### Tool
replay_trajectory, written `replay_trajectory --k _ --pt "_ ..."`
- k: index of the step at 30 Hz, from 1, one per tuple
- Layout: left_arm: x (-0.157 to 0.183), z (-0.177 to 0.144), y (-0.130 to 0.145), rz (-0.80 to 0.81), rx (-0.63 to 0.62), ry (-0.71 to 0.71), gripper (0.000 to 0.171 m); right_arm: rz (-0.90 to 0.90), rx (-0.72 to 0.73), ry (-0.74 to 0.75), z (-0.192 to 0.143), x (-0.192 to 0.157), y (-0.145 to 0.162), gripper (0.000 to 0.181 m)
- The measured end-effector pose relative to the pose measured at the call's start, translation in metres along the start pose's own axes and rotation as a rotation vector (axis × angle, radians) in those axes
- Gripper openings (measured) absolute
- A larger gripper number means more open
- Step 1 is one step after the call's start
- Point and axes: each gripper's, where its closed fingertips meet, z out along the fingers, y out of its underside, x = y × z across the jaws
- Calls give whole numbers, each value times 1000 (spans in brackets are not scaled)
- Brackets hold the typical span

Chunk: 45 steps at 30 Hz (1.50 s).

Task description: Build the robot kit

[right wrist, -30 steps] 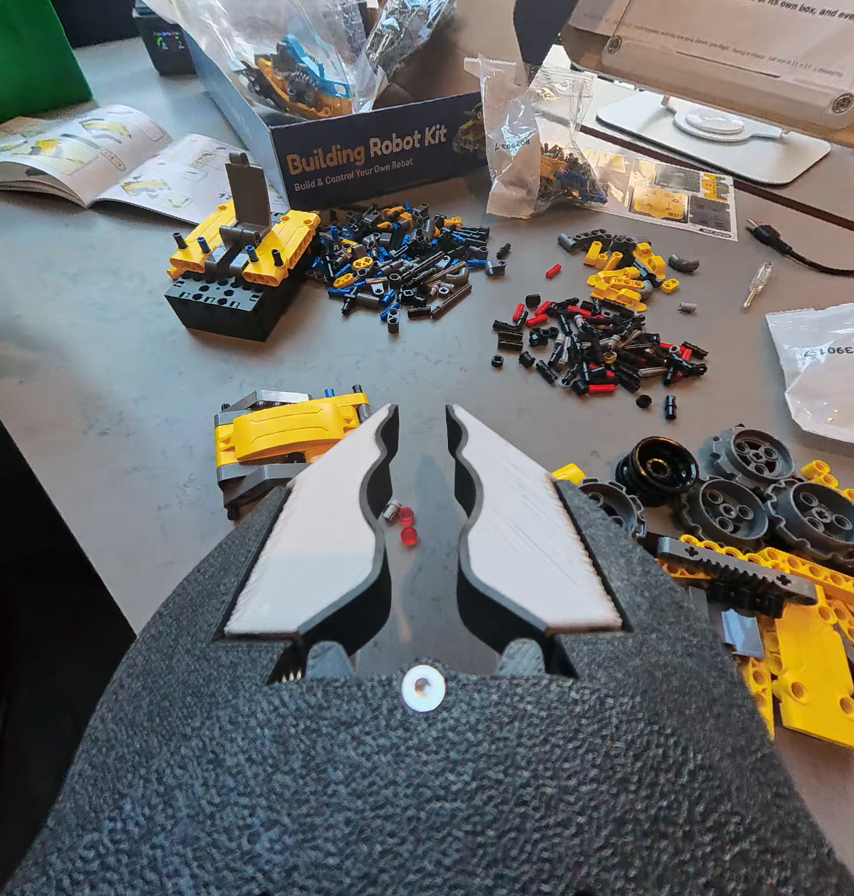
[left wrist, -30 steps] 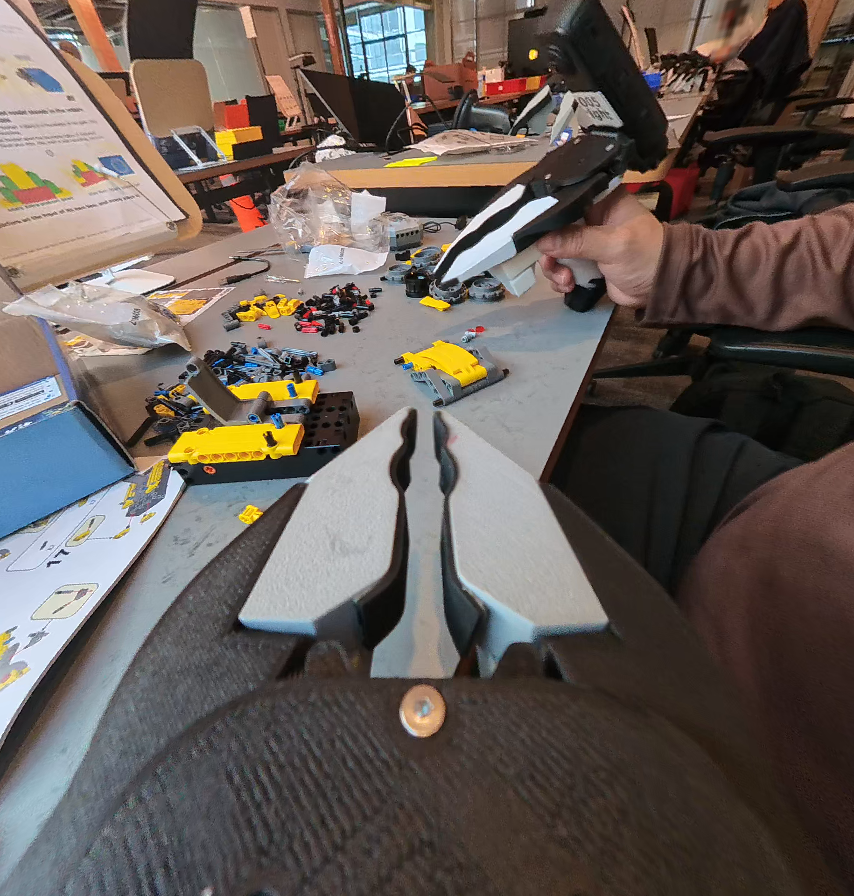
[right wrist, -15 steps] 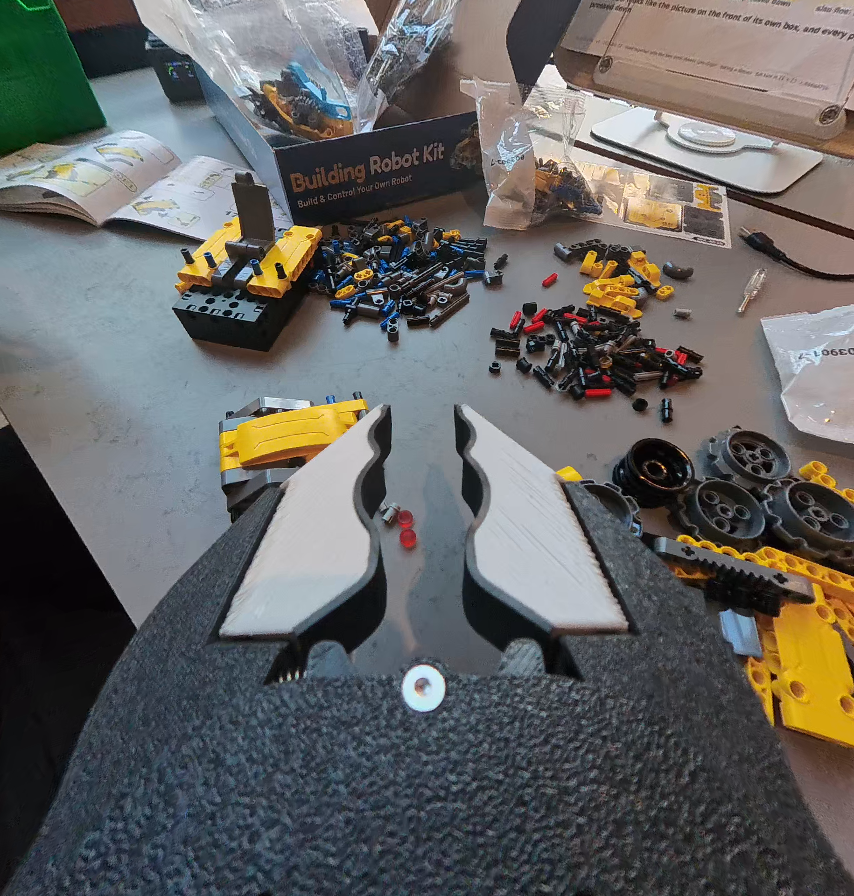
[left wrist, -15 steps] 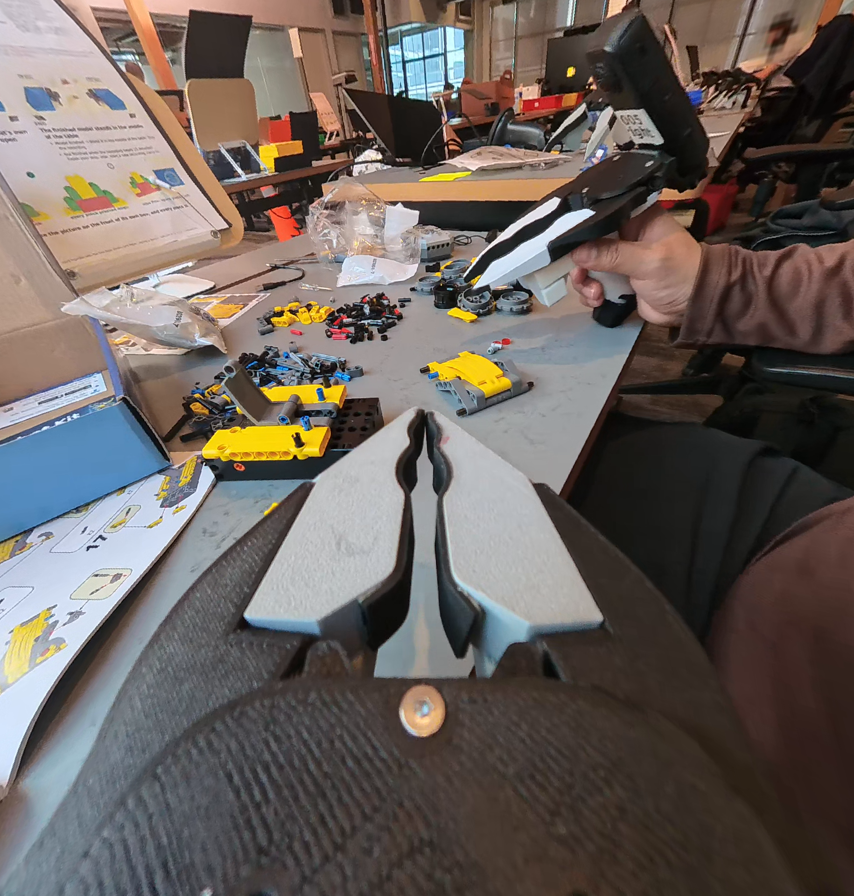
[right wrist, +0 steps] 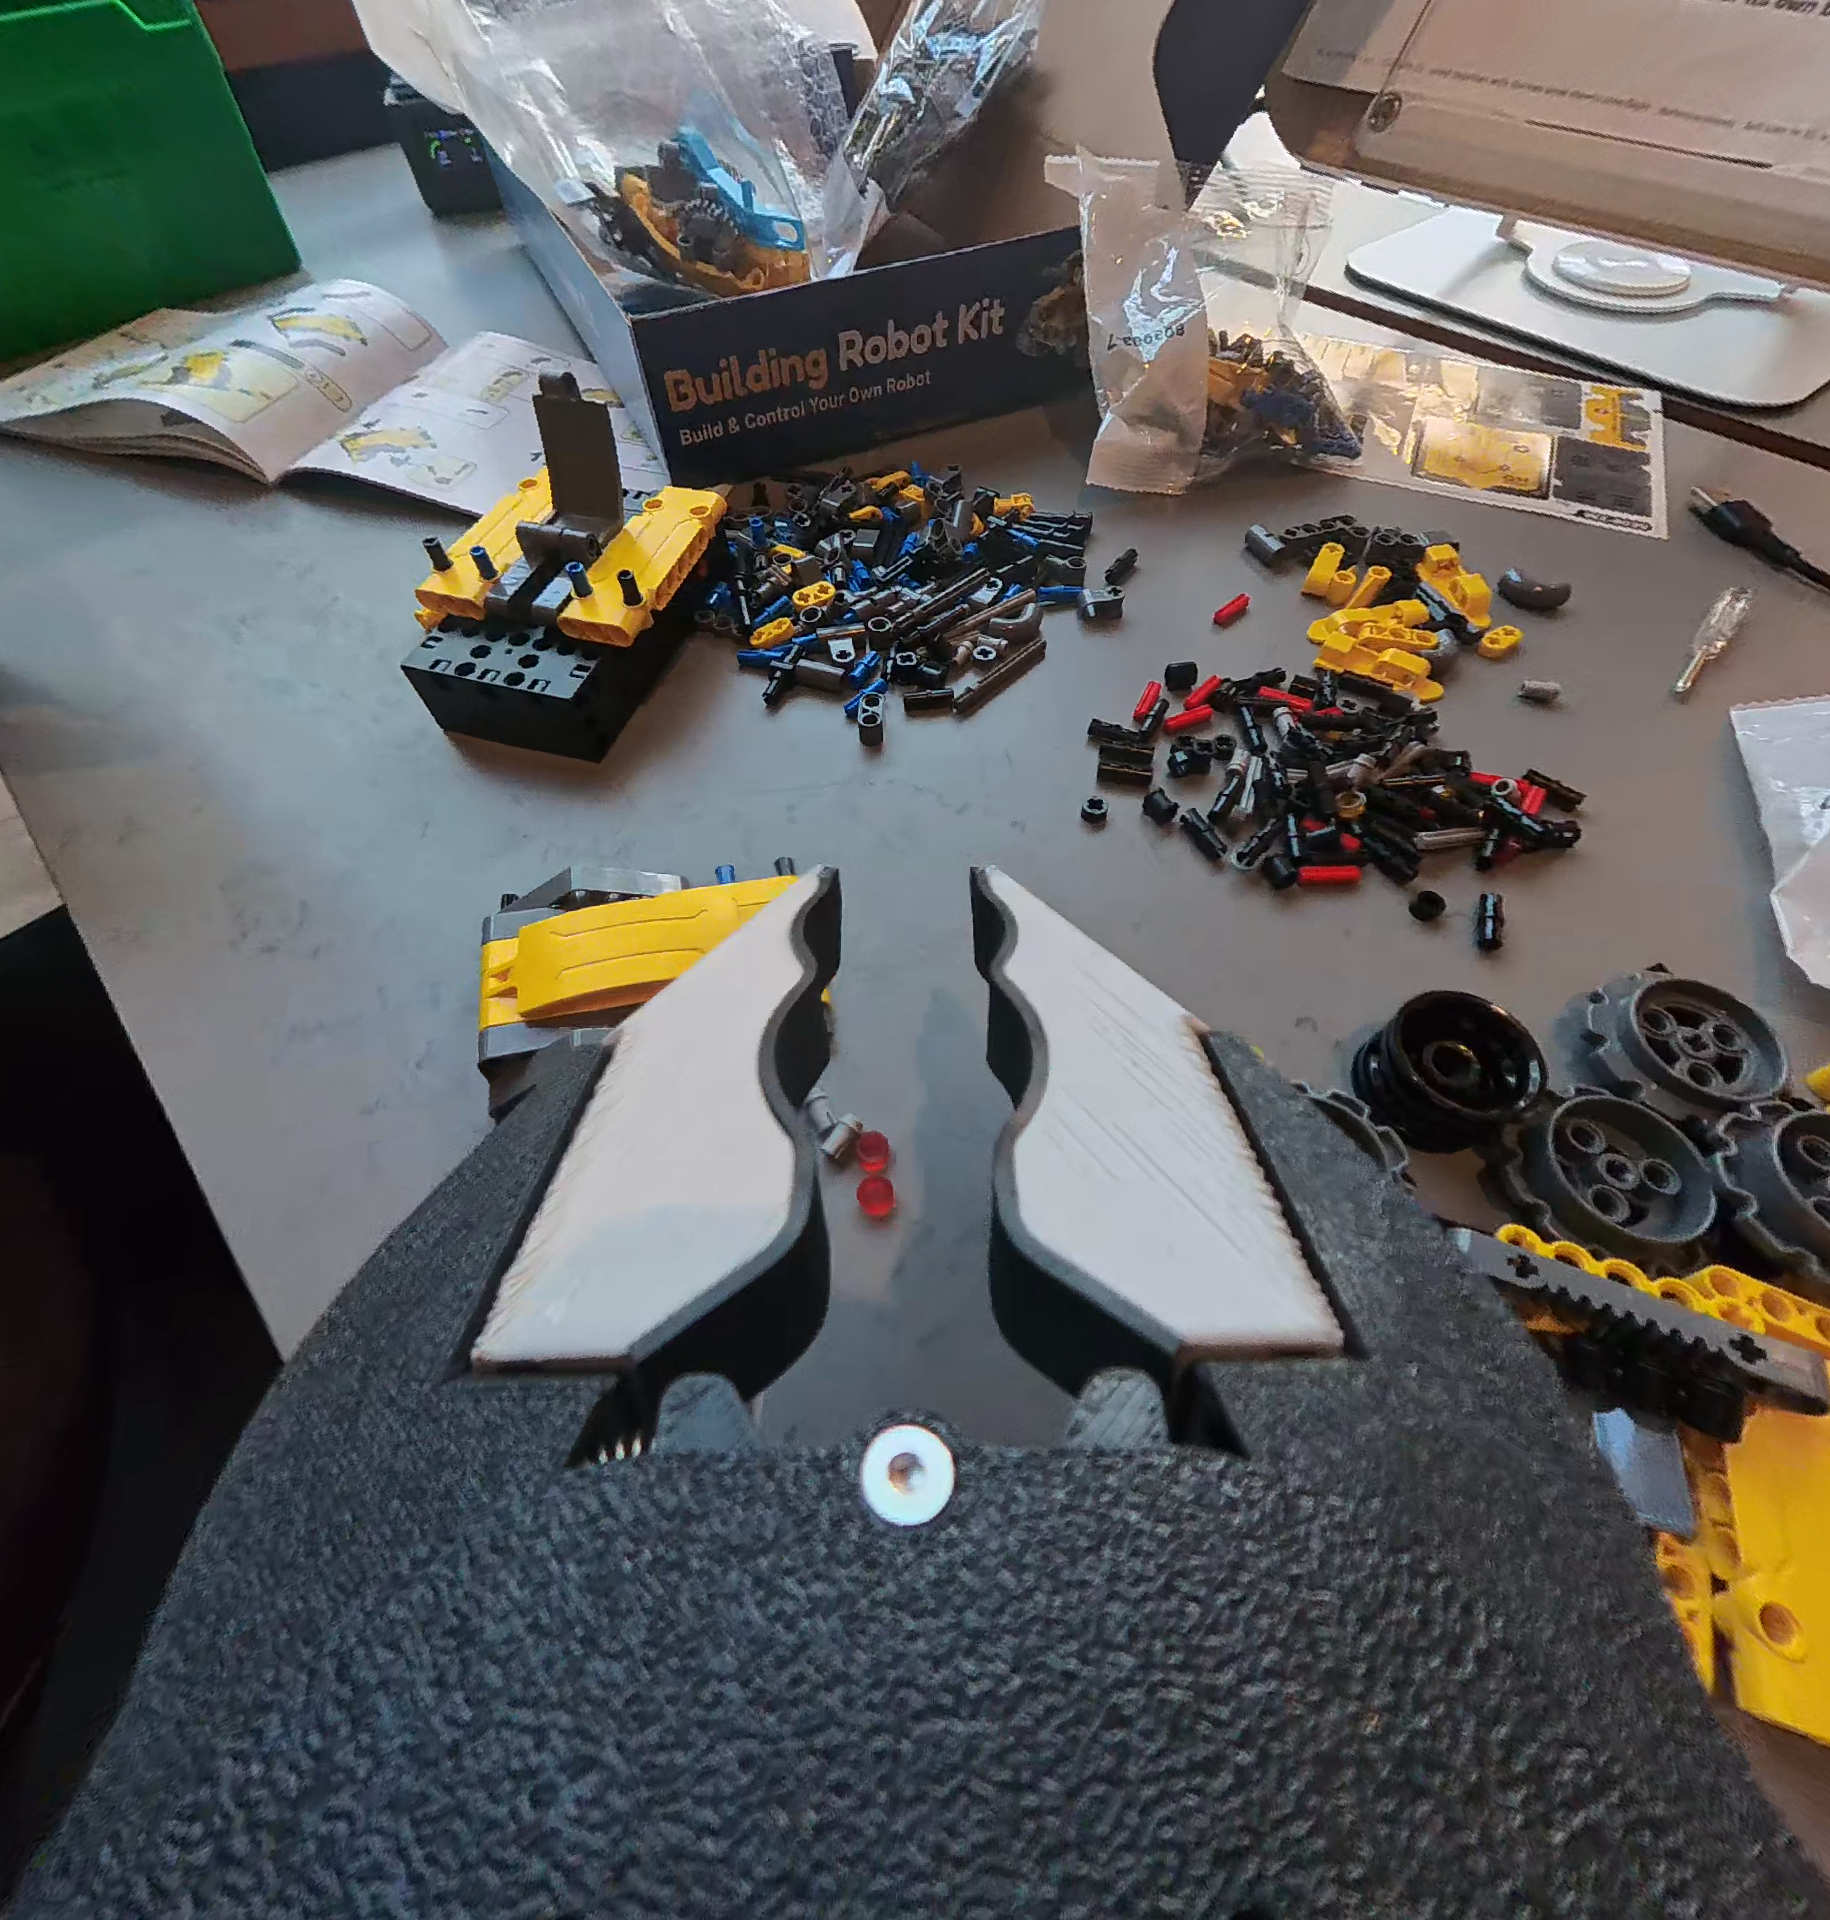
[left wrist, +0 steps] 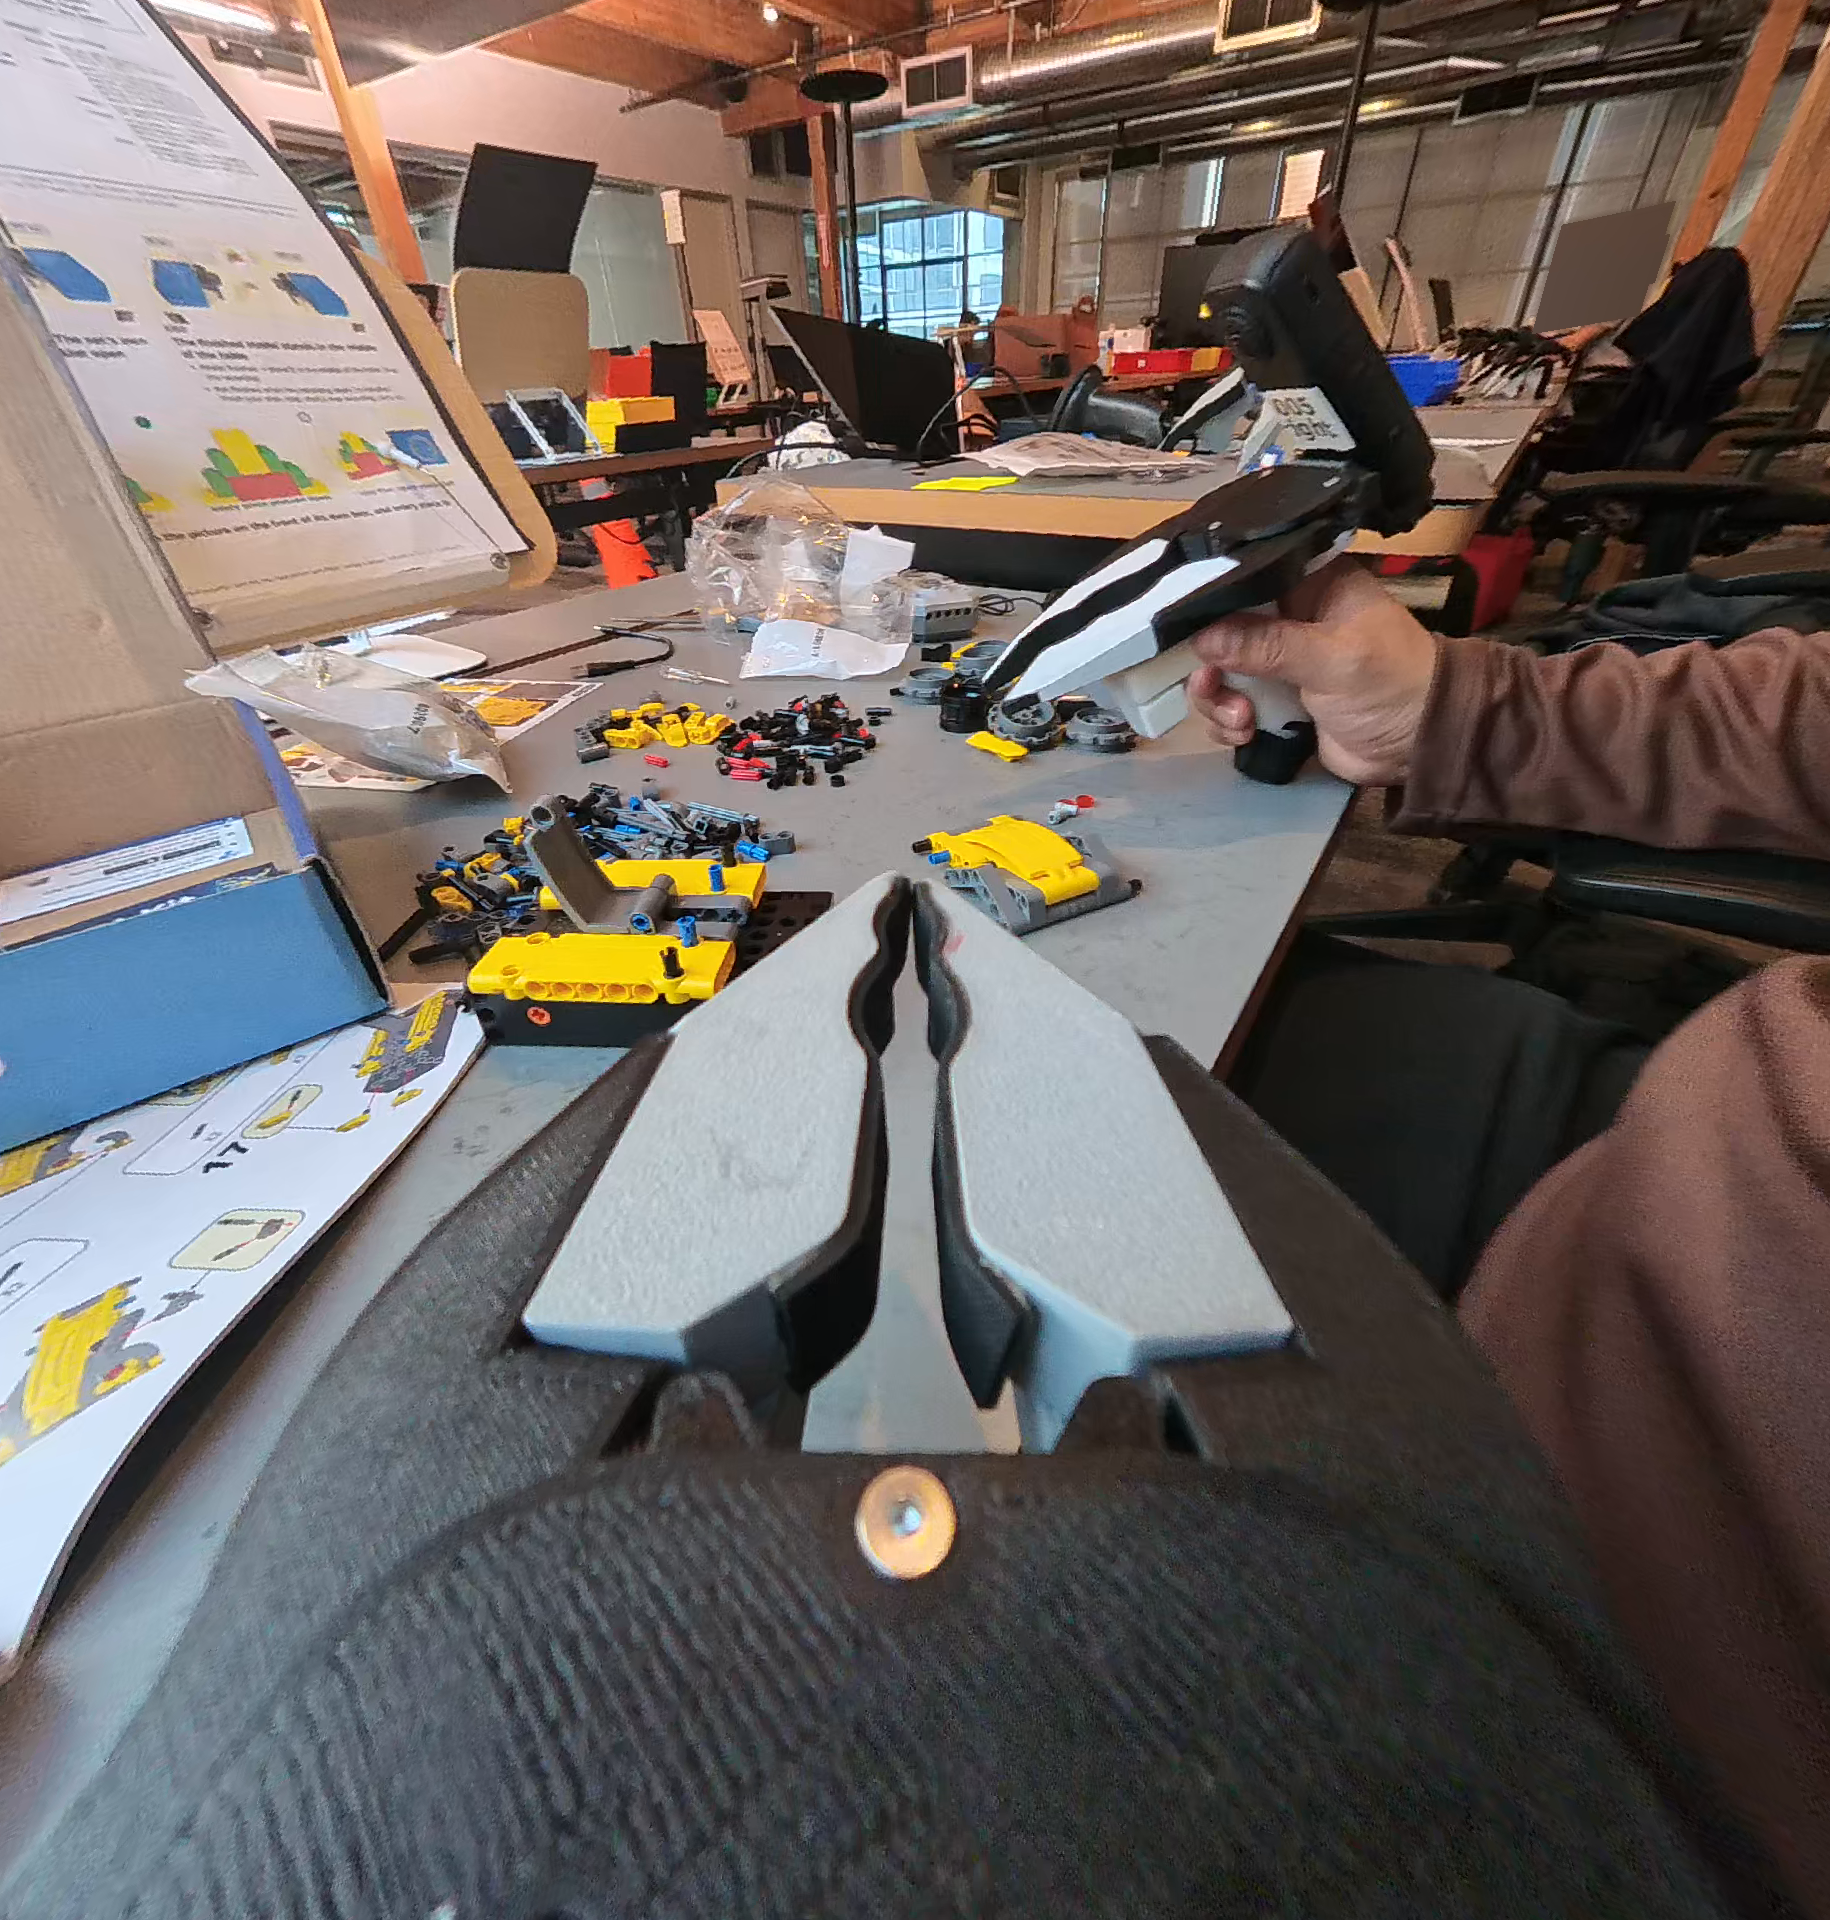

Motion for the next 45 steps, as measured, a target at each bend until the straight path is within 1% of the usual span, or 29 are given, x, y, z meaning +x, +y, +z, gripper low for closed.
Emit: replay_trajectory --k 5,8,13,17,19,22,24,26,28,31,33,36,38,40,41,43,45 --pt "11 3 -5 -36 33 99 0 -12 5 48 1 13 -2 24" --pt "20 6 -5 -56 34 166 0 -30 5 115 2 26 -2 24" --pt "28 7 -7 -81 67 227 0 -69 -5 180 3 32 -2 24" --pt "29 2 -9 -79 90 235 0 -89 22 205 0 32 -6 25" --pt "25 1 -7 -87 79 211 0 -85 32 215 -2 34 -7 25" --pt "22 0 -4 -56 52 176 0 -73 26 215 -1 36 -7 25" --pt "19 -2 -4 -60 58 157 0 -71 28 215 2 38 -8 24" --pt "18 -3 -1 -61 40 150 0 -83 65 200 7 34 -20 17" --pt "17 -4 2 -53 22 130 0 -122 59 176 15 27 -37 18" --pt "15 -8 6 -14 6 91 0 -208 -69 141 39 28 -53 18" --pt "13 -11 10 29 -11 64 0 -245 -177 38 60 26 -61 12" --pt "10 -14 13 66 -29 37 0 -398 -312 -76 96 36 -72 17" --pt "9 -15 14 66 -36 29 0 -551 -425 -159 118 42 -67 15" --pt "8 -17 16 64 -44 28 0 -697 -517 -210 137 48 -61 7" --pt "8 -18 17 64 -48 26 0 -756 -558 -229 146 51 -58 7" --pt "6 -20 20 65 -58 21 0 -822 -641 -283 158 53 -48 7" --pt "5 -22 25 59 -79 20 0 -859 -732 -358 162 50 -35 11"
